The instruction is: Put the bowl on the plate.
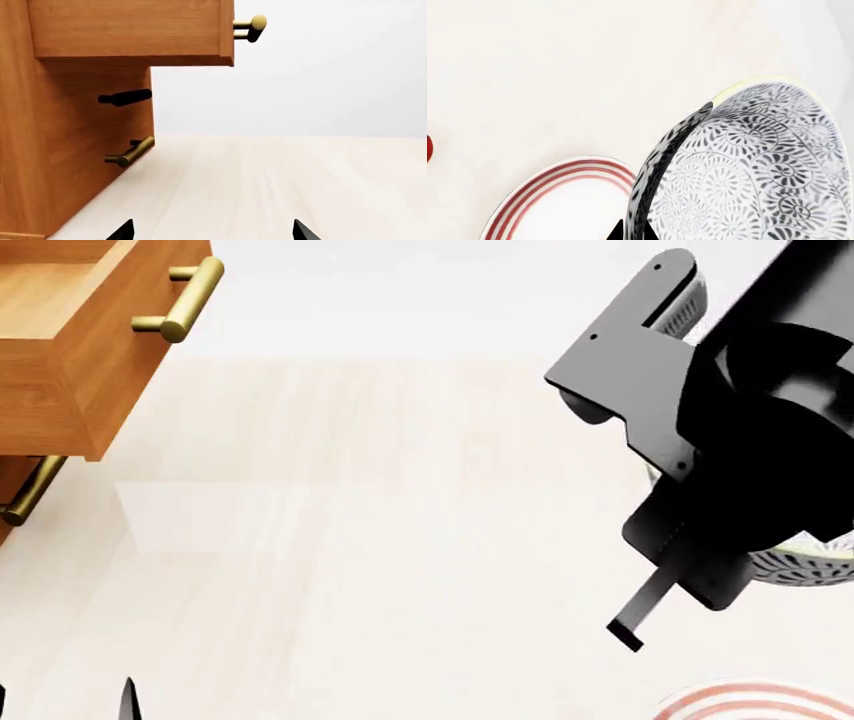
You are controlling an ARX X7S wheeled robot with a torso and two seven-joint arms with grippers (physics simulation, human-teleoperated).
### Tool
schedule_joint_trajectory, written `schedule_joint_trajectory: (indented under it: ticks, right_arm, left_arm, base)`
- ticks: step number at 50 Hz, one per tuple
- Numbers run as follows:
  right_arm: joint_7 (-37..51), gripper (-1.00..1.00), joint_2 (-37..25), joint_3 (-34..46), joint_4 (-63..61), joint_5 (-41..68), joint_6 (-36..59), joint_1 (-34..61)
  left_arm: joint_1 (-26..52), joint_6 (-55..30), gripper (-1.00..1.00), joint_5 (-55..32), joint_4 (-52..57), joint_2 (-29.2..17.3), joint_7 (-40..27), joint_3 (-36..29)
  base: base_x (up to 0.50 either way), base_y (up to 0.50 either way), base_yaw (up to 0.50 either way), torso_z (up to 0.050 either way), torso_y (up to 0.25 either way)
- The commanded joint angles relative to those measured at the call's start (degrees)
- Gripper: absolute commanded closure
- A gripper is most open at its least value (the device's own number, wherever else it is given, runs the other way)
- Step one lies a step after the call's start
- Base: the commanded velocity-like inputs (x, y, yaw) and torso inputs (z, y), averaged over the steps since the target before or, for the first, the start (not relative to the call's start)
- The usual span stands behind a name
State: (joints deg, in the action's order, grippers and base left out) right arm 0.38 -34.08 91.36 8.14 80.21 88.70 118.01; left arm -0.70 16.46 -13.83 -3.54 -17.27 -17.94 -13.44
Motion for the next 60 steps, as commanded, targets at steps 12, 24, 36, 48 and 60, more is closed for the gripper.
schedule_joint_trajectory:
  ticks: [12, 24, 36, 48, 60]
  right_arm:
    - [27.50, 1.00, -12.28, 10.05, -8.90, 32.20, -2.91, 6.50]
    - [36.13, 1.00, -18.90, 13.32, -14.10, 40.92, -5.35, 9.28]
    - [40.87, 1.00, -23.83, 15.49, -17.47, 45.03, -6.81, 9.49]
    - [39.68, 1.00, -24.49, 14.69, -18.90, 43.47, -9.01, 6.41]
    - [37.24, 1.00, -24.72, 14.06, -19.76, 40.44, -10.66, 2.85]
  left_arm:
    - [2.71, -11.40, -1.00, -1.56, 10.00, -2.63, -2.74, -0.08]
    - [0.98, -18.98, -1.00, -3.89, 19.17, -4.25, -5.12, 0.05]
    - [1.19, -15.97, -1.00, -3.16, 15.58, -3.55, -4.21, -0.51]
    - [0.94, -13.35, -1.00, -2.63, 13.30, -3.15, -3.64, -0.85]
    - [1.09, -4.89, -1.00, -0.79, 4.27, -1.20, -1.78, -1.50]
  base:
    - [0.00, 0.00, 0.00, 0.000, 0.000]
    - [0.00, 0.00, 0.00, 0.000, 0.000]
    - [0.00, 0.00, 0.00, 0.000, 0.001]
    - [0.00, 0.00, 0.00, 0.000, 0.000]
    - [0.00, 0.00, 0.00, 0.000, 0.000]
